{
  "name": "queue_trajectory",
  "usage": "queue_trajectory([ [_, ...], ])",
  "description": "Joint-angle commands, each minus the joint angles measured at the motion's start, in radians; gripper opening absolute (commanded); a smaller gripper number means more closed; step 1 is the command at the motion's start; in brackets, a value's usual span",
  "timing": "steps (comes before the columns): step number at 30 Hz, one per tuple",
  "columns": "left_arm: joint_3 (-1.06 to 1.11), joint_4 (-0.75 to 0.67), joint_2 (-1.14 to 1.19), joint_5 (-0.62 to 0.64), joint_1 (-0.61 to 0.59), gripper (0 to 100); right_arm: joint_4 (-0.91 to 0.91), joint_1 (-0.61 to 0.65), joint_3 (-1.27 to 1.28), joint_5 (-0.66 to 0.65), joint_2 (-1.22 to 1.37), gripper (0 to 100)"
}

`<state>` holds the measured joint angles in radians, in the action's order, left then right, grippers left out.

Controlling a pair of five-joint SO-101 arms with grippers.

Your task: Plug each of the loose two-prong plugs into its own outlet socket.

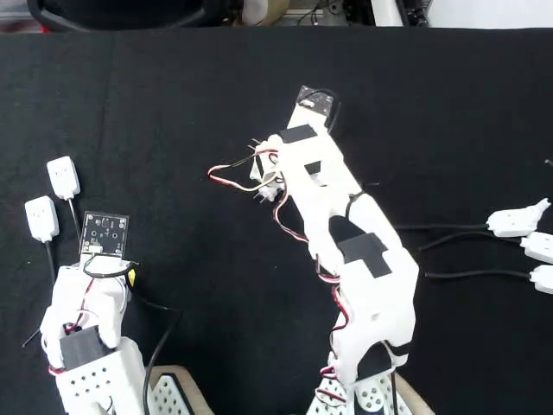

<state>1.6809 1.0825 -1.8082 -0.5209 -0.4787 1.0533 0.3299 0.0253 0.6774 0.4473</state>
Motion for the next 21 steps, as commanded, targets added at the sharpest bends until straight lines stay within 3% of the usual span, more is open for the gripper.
queue_trajectory([
  [1,0.018,0.003,-0.005,-0.006,-0.008,21,-0.009,0.014,-0.007,-0.021,-0.015,2.8],
  [12,0.018,0.005,-0.005,-0.006,-0.008,21,0.064,0.06,-0.107,-0.066,0.096,1.8],
  [21,0.018,0.005,-0.005,-0.006,-0.008,21,0.279,0.11,-0.387,-0.1,0.318,1.8],
])
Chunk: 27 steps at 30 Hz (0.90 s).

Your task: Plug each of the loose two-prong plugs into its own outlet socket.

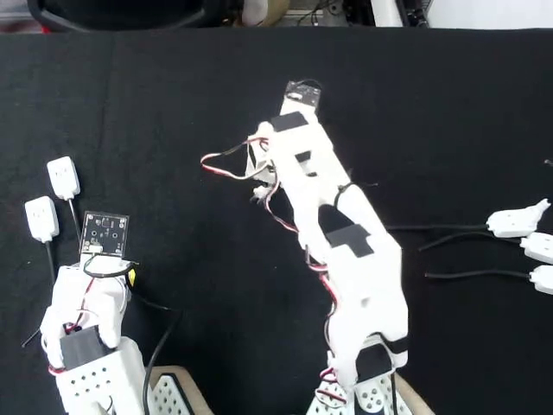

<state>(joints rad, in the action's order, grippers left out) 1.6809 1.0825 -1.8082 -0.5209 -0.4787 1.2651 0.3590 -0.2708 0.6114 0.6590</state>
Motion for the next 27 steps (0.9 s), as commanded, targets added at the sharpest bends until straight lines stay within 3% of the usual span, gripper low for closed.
queue_trajectory([
  [1,0.018,0.005,-0.005,-0.006,-0.008,21,0.089,0.092,-0.117,-0.035,0.131,1.8],
  [7,0.018,0.005,-0.005,-0.006,-0.008,21,0.239,0.129,-0.262,-0.077,0.245,1.9],
  [12,0.018,0.005,-0.005,-0.006,-0.008,21,0.336,0.141,-0.335,-0.087,0.315,8.7],
  [27,0.018,0.005,-0.005,-0.006,-0.008,21,0.367,0.198,-0.36,-0.097,0.34,7.1],
])
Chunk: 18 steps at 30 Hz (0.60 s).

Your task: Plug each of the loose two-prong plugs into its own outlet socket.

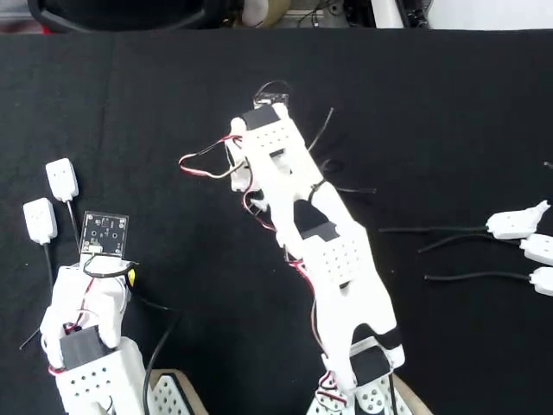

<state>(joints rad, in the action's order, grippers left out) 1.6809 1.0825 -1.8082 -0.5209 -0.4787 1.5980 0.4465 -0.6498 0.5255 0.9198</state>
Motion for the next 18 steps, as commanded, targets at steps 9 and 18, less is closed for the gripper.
queue_trajectory([
  [9,0.018,0.005,-0.005,-0.006,-0.008,21,0.031,0.109,0.012,-0.005,0.077,15.5],
  [18,0.018,0.005,-0.005,-0.006,-0.008,21,0.021,0.064,-0.03,-0.005,0.074,15.8],
])
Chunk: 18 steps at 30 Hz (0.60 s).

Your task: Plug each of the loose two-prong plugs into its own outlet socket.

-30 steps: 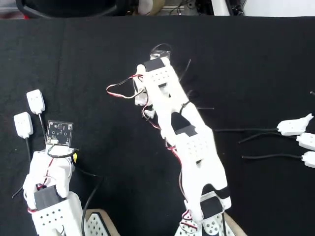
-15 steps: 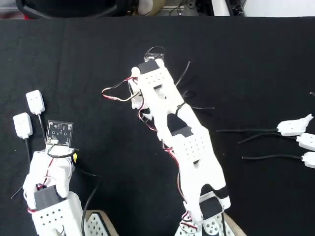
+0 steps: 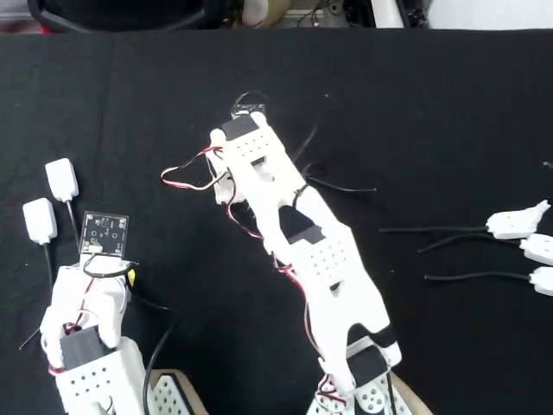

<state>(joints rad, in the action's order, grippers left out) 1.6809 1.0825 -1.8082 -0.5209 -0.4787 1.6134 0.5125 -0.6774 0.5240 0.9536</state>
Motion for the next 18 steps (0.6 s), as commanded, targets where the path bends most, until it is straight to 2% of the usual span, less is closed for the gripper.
queue_trajectory([
  [1,0.018,0.005,-0.005,-0.006,-0.008,21,0.015,-0.012,-0.005,-0.008,0.038,15.7],
  [7,0.018,0.018,-0.008,-0.006,-0.008,21,0.135,-0.011,-0.077,-0.048,0.038,15.8],
  [11,0.018,0.018,-0.008,-0.006,-0.008,21,0.149,-0.018,-0.087,-0.063,0.021,15.8],
  [18,0.018,0.018,-0.009,-0.006,-0.008,21,0.146,-0.028,0.088,-0.117,-0.191,15.8],
])
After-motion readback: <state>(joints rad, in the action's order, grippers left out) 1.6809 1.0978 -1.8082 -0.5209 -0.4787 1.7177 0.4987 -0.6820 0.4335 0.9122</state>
